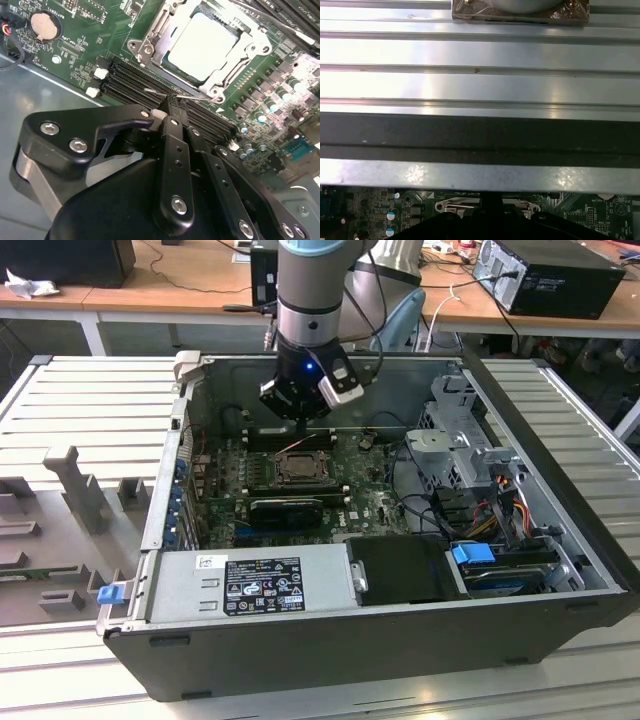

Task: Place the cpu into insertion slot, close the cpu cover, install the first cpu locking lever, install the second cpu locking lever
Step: 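Install the first cpu locking lever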

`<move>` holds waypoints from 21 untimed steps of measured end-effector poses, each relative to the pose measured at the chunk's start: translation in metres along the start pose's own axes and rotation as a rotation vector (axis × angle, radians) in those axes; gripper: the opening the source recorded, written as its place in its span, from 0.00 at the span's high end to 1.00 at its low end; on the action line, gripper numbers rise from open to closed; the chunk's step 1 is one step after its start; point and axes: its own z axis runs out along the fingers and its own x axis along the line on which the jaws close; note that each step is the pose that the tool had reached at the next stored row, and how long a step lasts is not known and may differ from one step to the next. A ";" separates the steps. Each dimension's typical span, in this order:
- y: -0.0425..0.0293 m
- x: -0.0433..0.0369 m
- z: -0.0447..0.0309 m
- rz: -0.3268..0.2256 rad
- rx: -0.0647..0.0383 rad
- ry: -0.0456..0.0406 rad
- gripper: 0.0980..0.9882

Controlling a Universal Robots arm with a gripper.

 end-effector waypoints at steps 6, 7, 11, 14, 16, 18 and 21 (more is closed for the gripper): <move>0.0036 -0.0063 0.0043 -0.004 0.000 0.0002 0.99; 0.0035 -0.0067 0.0052 -0.004 0.000 -0.0001 0.99; 0.0027 -0.0067 0.0078 -0.005 0.000 -0.0025 0.99; 0.0025 -0.0068 0.0101 -0.005 0.001 -0.0039 0.99; 0.0023 -0.0069 0.0115 -0.006 0.001 -0.0044 0.99; 0.0022 -0.0073 0.0127 -0.006 0.001 -0.0044 0.99; 0.0020 -0.0087 0.0138 -0.006 0.002 -0.0043 0.99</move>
